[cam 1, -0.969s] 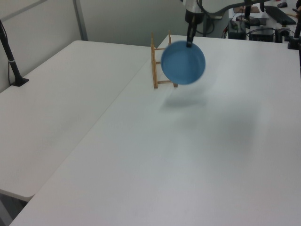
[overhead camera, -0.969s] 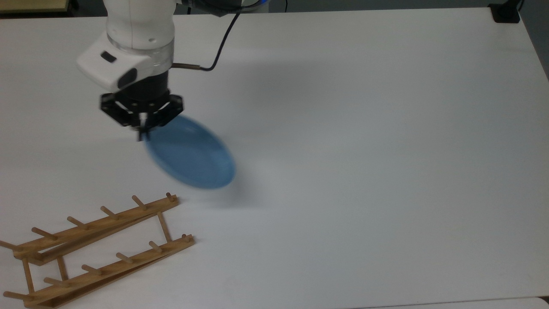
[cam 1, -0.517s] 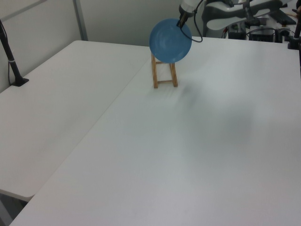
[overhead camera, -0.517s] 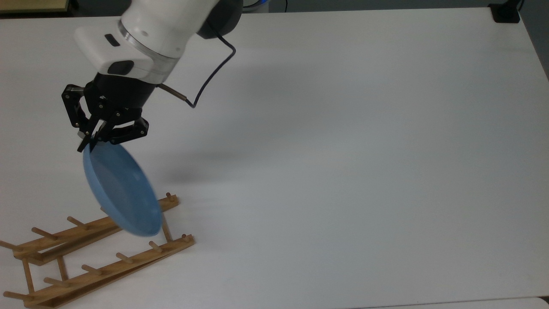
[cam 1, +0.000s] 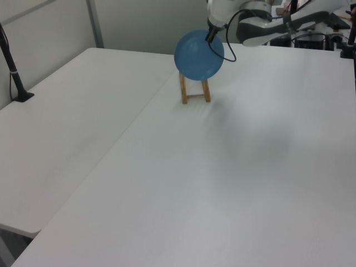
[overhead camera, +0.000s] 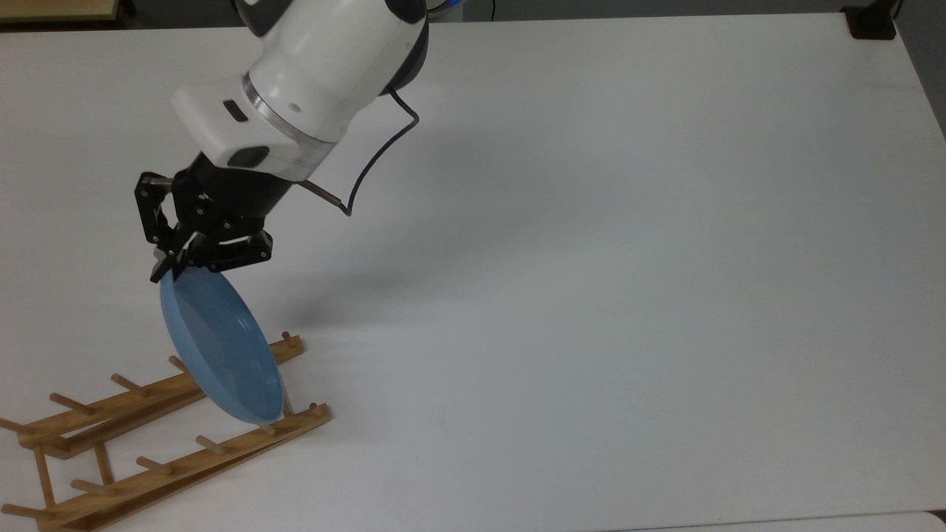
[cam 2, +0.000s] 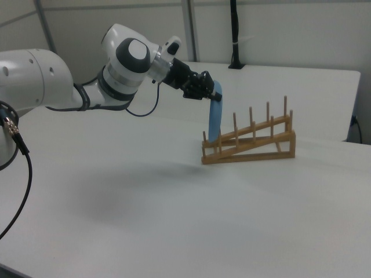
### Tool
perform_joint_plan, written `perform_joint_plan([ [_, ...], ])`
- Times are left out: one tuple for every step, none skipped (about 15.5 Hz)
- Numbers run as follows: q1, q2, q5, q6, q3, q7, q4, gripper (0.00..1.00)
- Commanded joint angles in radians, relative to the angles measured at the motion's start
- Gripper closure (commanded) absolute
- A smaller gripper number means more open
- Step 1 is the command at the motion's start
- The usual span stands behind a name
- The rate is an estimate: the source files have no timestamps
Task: Place plate in plate rack
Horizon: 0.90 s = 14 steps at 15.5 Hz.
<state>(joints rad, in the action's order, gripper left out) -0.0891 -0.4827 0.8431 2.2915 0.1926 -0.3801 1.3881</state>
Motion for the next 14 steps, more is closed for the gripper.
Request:
perform_joint_plan([
  [-0.011,-0.027,0.03,0.017,0.008,-0.026,-0.003,1.0],
  [-0.018,-0.034,0.033,0.017,0.008,-0.026,-0.003,1.0],
  [-0.026,-0.039,0.039,0.017,0.007,-0.028,-0.003,1.0],
  [-0.027,-0.04,0.042,0.016,0.008,-0.026,-0.003,1.0],
  [-0.027,-0.04,0.044,0.016,0.008,-0.026,-0.004,1.0],
  [-0.029,-0.042,0.045,0.016,0.008,-0.026,-0.003,1.0],
  [-0.032,-0.042,0.05,0.016,0.007,-0.026,-0.003,1.0],
  [-0.038,-0.043,0.056,0.016,0.005,-0.026,-0.003,1.0],
  [-0.041,-0.053,0.057,0.016,0.005,-0.026,-0.003,1.0],
  [-0.041,-0.059,0.059,0.016,0.007,-0.026,-0.003,1.0],
  [-0.041,-0.062,0.062,0.016,0.005,-0.026,-0.003,1.0],
  [-0.04,-0.066,0.065,0.016,0.005,-0.026,-0.003,0.96],
  [-0.04,-0.074,0.064,0.016,0.005,-0.028,-0.003,0.84],
  [-0.04,-0.077,0.065,0.017,0.005,-0.03,-0.003,0.76],
])
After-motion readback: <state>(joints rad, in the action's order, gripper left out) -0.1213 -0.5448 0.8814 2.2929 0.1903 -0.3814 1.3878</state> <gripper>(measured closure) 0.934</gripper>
